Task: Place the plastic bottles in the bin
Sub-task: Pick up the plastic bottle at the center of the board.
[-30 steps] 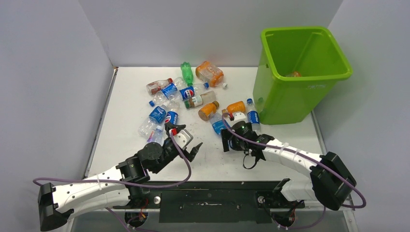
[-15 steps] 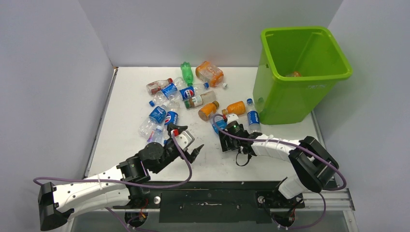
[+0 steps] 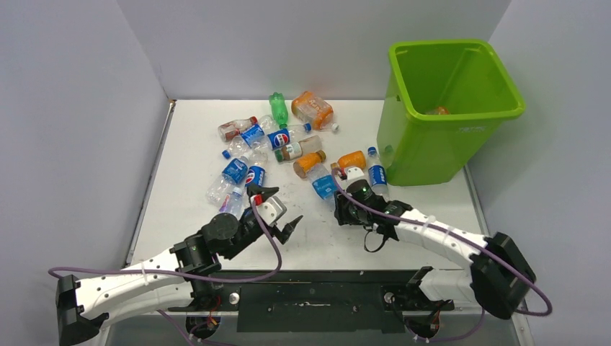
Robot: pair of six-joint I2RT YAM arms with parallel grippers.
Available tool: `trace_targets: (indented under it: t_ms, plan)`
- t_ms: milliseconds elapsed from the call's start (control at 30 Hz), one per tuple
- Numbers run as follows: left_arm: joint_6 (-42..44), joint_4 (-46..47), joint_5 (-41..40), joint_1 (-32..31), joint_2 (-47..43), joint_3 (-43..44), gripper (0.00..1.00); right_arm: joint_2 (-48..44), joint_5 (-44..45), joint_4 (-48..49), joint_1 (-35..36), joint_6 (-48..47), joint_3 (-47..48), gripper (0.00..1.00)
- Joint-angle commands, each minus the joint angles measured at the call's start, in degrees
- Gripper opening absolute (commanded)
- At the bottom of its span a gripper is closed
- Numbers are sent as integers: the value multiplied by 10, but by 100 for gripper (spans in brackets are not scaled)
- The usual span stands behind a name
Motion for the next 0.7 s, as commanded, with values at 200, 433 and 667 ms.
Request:
trace_targets:
  t_ms: [200,433,667]
  plan:
    - [121,21,90,-4,-52,-35,96,-189,-187,-226,23,9,67,5]
    - [280,-19,79,-33,-52,-10,96,-250,-223,-274,40,38,85,5]
    - [476,-100,-15,-104,21,17,96,-248,-275,-292,46,34,107,5]
